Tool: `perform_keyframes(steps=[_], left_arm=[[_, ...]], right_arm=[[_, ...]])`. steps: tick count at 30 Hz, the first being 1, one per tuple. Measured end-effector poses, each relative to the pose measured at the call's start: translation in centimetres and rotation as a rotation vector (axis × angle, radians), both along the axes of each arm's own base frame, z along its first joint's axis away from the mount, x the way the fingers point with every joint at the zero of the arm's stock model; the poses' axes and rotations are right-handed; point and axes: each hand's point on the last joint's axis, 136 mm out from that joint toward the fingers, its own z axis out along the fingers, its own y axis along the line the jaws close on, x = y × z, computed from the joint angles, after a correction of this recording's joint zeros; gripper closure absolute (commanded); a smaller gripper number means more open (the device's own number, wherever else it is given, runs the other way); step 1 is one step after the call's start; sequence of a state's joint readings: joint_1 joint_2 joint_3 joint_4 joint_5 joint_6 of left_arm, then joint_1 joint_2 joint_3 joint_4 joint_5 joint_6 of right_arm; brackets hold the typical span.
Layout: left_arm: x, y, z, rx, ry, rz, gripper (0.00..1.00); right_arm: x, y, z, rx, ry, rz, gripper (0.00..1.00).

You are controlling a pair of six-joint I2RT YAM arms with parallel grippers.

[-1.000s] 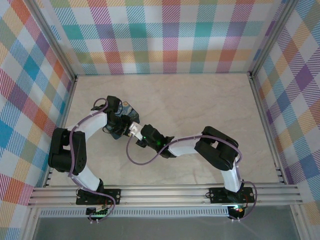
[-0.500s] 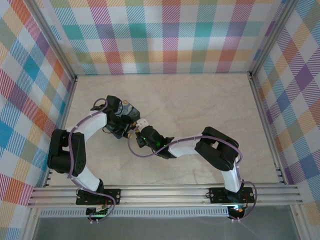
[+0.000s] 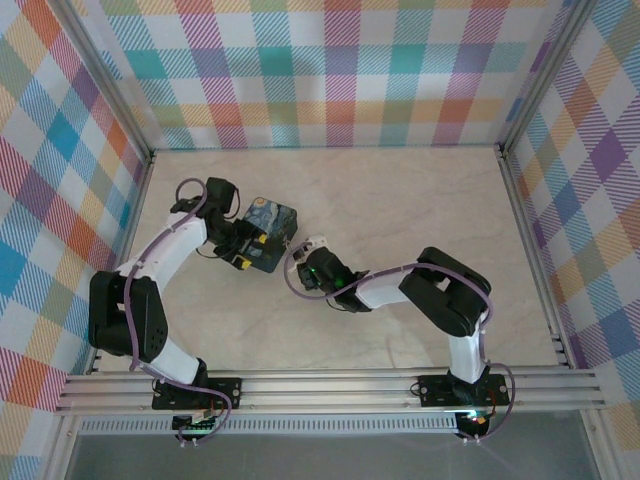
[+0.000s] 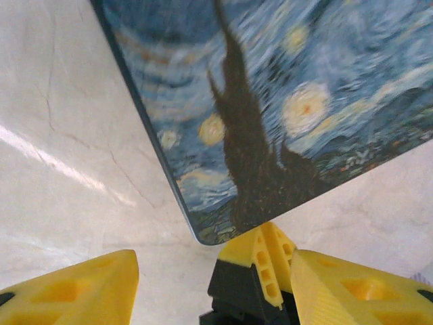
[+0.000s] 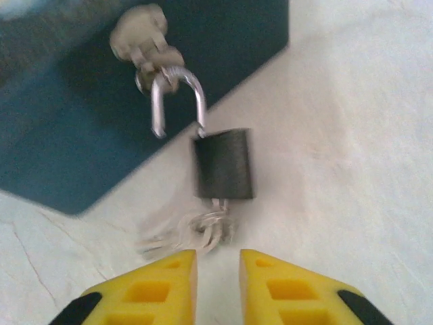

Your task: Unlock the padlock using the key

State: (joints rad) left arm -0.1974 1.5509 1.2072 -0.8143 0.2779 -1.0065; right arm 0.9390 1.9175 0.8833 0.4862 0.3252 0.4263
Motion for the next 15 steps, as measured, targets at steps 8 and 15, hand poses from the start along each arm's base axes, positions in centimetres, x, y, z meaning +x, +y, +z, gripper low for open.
perform_keyframes(steps=[8,15], left_arm=[[2.5,2.2,0.8,0.192,-0.114,-0.118,0.38],[2.9,2.8,-1.2,0.262,-0.091,-0.218,0.36]], right_arm=[[1.2,-2.8,2.6,0.083,0.063,0.039,0.58],[4.0,1.2,5.0,0.175,0.119,0.250,0.46]])
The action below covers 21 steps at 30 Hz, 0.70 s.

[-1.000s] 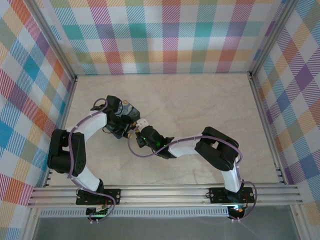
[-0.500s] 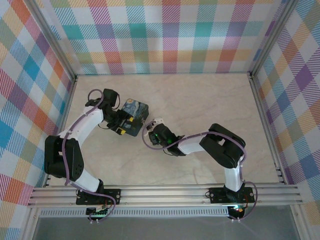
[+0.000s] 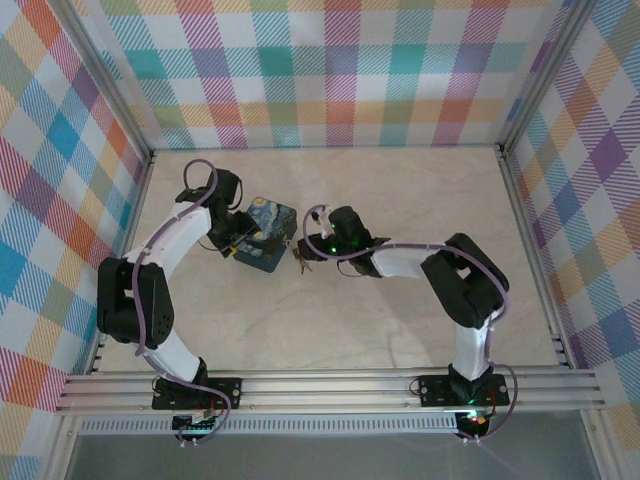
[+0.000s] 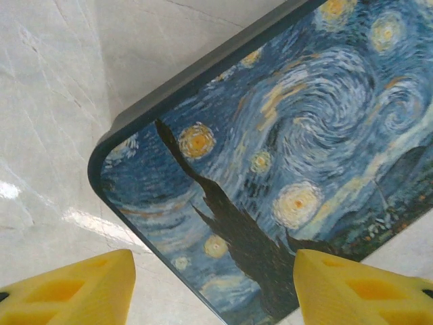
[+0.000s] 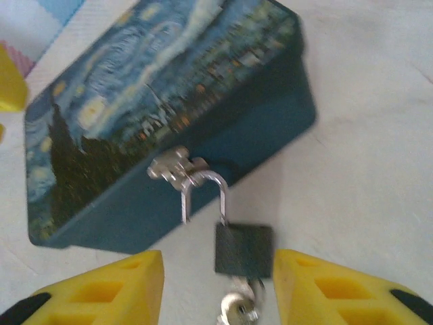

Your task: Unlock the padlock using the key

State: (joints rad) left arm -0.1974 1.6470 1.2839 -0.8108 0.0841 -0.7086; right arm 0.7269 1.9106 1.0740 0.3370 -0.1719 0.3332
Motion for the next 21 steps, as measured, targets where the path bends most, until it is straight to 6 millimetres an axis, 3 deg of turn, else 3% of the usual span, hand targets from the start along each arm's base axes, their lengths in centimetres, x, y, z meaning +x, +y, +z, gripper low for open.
perform_keyframes(steps=[12,15,21], left_arm=[[0.4,0.6,-0.6,0.053,0.000,-0.040,0.35],[0.4,0.7,-0.7,0.064,0.001,-0.044,0.35],[0.5,0.8,-0.7,0.074,-0.002,-0.055,0.35]], right_arm=[[-1.0,0.8,-5.4,-0.127,0.117,0.136,0.45],[-0.4,1.1,-5.2,-0.136,0.110,0.136,0.45],[0.7,1.5,-5.7,-0.168,0.106,0.124,0.56]])
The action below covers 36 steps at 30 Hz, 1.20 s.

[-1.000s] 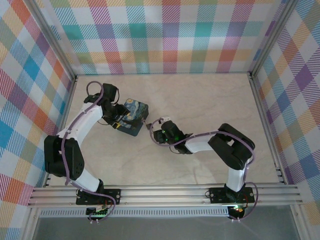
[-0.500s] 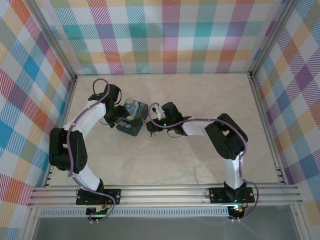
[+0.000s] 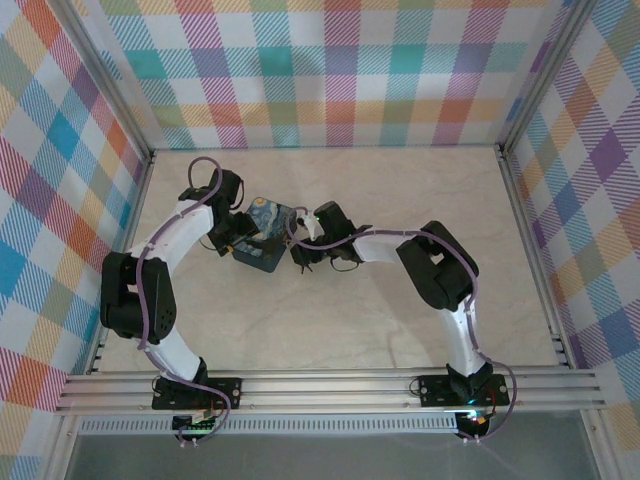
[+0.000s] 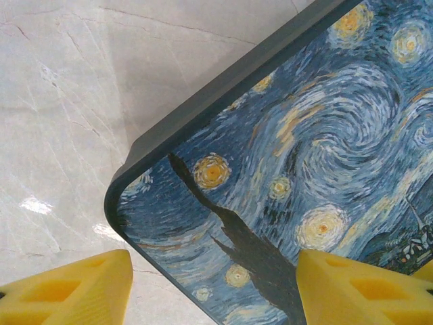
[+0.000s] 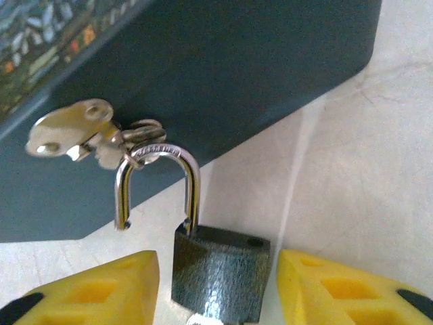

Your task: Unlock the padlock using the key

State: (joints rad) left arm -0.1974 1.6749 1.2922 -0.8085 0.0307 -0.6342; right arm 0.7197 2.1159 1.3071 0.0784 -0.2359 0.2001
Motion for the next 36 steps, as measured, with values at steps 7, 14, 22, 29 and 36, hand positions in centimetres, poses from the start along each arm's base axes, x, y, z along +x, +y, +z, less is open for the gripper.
perform_keyframes(steps=[7,14,22,29,36], left_arm=[[-0.6,0.6,-1.0,0.029,0.022,0.007,0.35],[-1.0,0.8,-1.6,0.039,0.035,0.008,0.36],[-0.7,0.7,-1.7,0.035,0.022,0.009,0.36],[-0.8,0.4,-1.9,0.012,0.002,0.005,0.37],[-1.0,0.2,-1.9,-0.008,-0.016,0.007,0.37]], right_arm=[[0.5,-0.3,-0.2,-0.048,-0.012,-0.026,0.57],[0.4,0.3,-0.4,-0.084,-0.030,-0.058,0.70],[0.8,0.2,-0.2,-0.039,0.001,-0.188,0.89],[1.0,0.2,0.3,0.099,0.087,-0.340,0.92],[1.6,0.5,1.0,0.249,0.188,-0.484,0.95]])
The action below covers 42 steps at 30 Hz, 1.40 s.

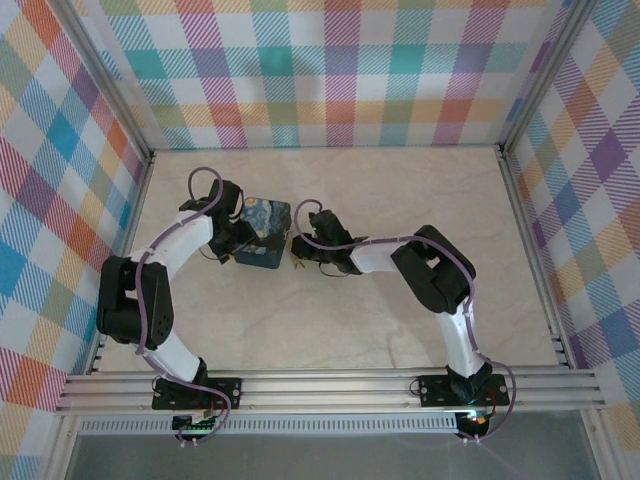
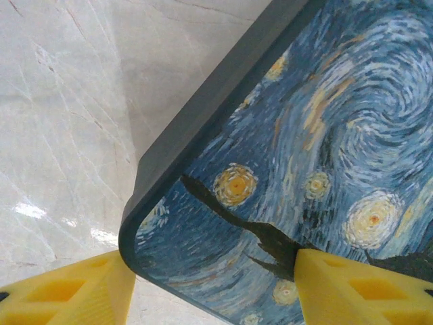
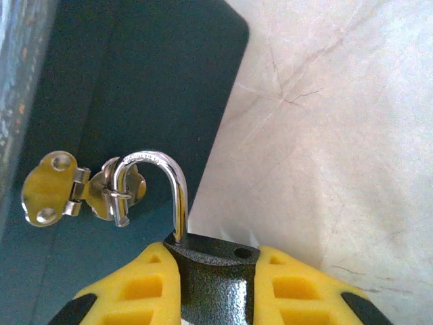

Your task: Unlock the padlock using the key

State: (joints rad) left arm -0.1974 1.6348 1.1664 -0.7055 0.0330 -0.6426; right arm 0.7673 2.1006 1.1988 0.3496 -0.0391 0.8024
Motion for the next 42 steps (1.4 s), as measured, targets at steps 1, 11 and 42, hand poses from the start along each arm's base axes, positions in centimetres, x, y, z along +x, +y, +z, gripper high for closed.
perform_keyframes(steps=[1,11,42], left_arm=[[0.0,0.0,0.0,0.000,-0.001,0.000,0.37],[-0.1,0.0,0.0,-0.014,0.005,0.026,0.36],[-0.2,7.7,2.8,0.339,-0.373,-0.136,0.00]], right_arm=[[0.1,0.0,0.1,0.015,0.004,-0.020,0.95],[1.9,-1.1,3.0,0.113,-0.002,-0.209,0.92],[-2.9,-15.8,9.1,-0.250,-0.275,0.088,0.00]])
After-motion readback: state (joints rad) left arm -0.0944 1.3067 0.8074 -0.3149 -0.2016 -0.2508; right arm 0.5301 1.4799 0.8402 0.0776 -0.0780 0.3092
